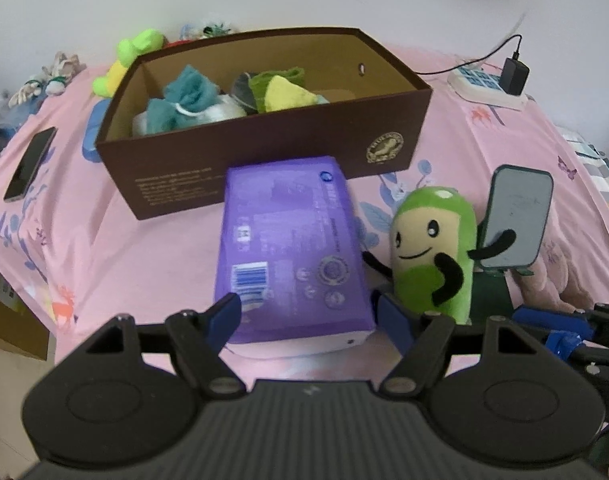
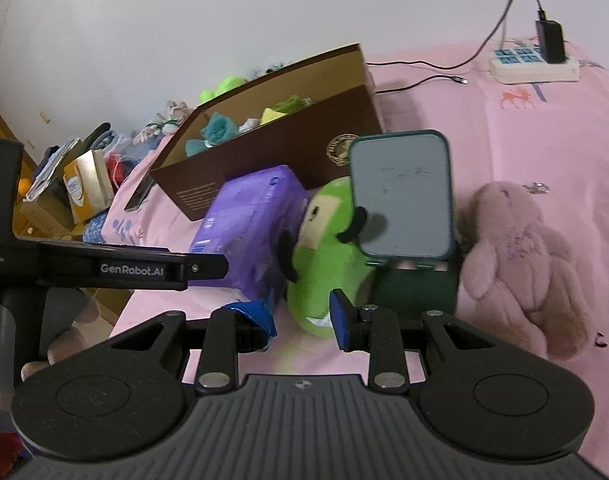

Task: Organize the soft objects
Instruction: 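Reach the left tool to the green plush while the right tool reaches the pink teddy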

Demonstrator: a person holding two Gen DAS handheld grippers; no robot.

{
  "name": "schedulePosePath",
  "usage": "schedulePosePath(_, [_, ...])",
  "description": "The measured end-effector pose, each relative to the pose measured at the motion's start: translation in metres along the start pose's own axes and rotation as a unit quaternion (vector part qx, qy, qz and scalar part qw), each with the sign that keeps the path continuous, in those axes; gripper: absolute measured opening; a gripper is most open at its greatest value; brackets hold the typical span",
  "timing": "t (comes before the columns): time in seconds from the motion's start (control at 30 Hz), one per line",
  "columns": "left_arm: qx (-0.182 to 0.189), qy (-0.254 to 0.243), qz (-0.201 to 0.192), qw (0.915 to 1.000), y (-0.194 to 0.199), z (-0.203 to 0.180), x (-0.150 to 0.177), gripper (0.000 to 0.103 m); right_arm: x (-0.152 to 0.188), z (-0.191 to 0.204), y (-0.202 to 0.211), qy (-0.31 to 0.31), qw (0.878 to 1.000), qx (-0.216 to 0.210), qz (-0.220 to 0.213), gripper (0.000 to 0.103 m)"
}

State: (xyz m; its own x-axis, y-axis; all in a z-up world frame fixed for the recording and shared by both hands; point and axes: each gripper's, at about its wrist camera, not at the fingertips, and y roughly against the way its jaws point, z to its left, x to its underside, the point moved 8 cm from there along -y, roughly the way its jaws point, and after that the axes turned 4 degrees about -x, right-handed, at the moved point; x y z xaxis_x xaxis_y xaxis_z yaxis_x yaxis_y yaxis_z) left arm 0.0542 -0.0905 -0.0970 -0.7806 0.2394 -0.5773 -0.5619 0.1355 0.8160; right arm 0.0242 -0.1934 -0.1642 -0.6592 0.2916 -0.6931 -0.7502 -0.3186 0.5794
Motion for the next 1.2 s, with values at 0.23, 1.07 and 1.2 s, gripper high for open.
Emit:
schedulePosePath(0.23, [0.012,-0.015,0.004,0.9998,-0.002,-0.016,-0.002,0.076,0.000,-0.016,0.011,-0.017,1.000,0.019,-0.012,0.013])
schedulePosePath(1.07, [0.032,-0.055,0.005,0.9979,-0.008,-0.059,0.007,0.076,-0.008,-0.076,0.043,-0.104,0.990,0.050,-0.076,0.016])
schedulePosePath(1.2, [0.041,-0.057,0.004,0.9976,-0.011,-0.062,0.007,0.076,-0.008,-0.085,0.046,-0.123,0.987,0.057,-0.083,0.017])
